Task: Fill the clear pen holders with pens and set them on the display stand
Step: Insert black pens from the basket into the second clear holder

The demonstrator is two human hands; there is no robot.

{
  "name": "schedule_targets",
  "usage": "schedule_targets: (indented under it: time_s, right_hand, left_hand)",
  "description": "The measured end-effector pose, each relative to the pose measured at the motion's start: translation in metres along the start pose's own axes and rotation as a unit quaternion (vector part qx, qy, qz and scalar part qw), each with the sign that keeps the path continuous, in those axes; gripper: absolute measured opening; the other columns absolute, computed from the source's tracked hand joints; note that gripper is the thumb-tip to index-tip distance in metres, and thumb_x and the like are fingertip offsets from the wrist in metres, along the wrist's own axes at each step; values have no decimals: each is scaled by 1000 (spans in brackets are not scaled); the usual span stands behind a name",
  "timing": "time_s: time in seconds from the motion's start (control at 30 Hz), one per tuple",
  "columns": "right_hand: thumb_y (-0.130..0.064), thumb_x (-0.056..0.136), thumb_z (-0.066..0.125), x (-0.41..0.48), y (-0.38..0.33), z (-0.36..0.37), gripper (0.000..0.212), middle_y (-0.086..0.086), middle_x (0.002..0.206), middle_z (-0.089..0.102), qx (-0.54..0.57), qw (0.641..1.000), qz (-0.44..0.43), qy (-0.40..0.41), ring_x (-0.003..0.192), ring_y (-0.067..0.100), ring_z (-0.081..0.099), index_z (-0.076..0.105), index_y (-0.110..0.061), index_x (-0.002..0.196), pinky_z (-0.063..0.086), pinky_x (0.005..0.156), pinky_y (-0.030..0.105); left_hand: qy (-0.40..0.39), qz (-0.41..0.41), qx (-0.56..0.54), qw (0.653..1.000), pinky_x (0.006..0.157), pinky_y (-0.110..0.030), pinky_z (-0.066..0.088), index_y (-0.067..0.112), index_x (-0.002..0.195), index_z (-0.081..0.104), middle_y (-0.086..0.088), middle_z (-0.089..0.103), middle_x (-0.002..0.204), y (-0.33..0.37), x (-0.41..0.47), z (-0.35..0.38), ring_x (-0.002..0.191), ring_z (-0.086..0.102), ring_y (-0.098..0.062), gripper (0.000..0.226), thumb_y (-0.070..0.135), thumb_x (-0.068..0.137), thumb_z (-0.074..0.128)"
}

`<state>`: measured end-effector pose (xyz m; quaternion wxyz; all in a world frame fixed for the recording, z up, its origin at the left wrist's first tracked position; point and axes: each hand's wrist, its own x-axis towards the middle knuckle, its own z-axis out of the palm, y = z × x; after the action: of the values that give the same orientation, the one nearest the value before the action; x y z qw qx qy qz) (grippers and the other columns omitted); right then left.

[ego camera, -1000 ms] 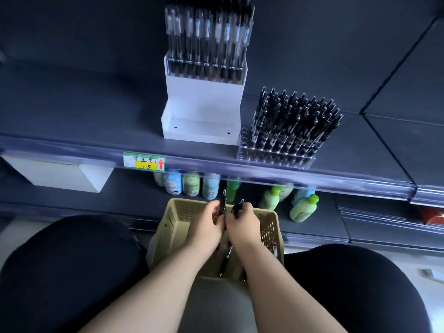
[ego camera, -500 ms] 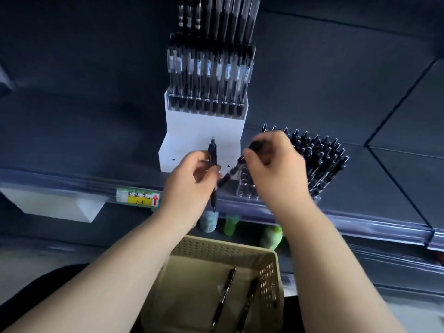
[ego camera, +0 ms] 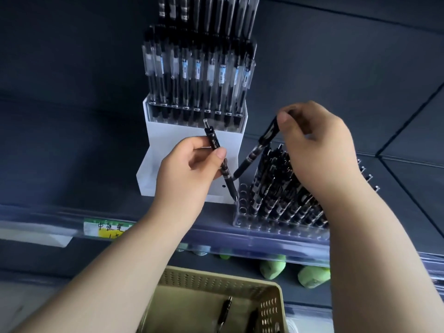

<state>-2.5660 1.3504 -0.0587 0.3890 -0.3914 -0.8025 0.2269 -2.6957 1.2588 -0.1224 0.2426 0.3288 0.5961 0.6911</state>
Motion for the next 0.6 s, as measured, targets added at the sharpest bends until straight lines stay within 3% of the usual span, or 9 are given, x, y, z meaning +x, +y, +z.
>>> schedule_targets:
  time_s: [0.13, 0.27, 0.6]
  right_hand:
    - [-25, 95, 46, 2, 6, 1, 18, 3, 94, 60, -20, 1000, -3, 6, 78, 13, 54, 63, -28, 96, 38, 68, 22]
    - [-22, 94, 47, 2, 12, 5, 20, 1, 93, 60, -41, 999, -8, 15, 74, 5, 52, 67, -27, 98, 34, 63, 6]
    - [-19, 91, 51, 1, 14, 16, 18, -2, 85, 61, -98, 994, -49, 19, 87, 22, 55, 68, -19, 98, 44, 78, 30]
  left_hand:
    - [-10, 5, -10, 1000, 79, -27, 57, 21, 97, 63, 3, 72, 90, 0, -4, 3, 86, 69, -8, 11, 18, 86, 64]
    - [-13, 10, -15, 1000, 79, -27, 56, 26, 94, 63, 6, 73, 90, 0, -6, 4, 88, 69, -7, 11, 18, 86, 64]
    - [13, 9, -18, 1000, 84, -34, 55, 19, 99, 65, 3, 72, 92, -1, -1, -2, 90, 69, -13, 12, 18, 87, 64]
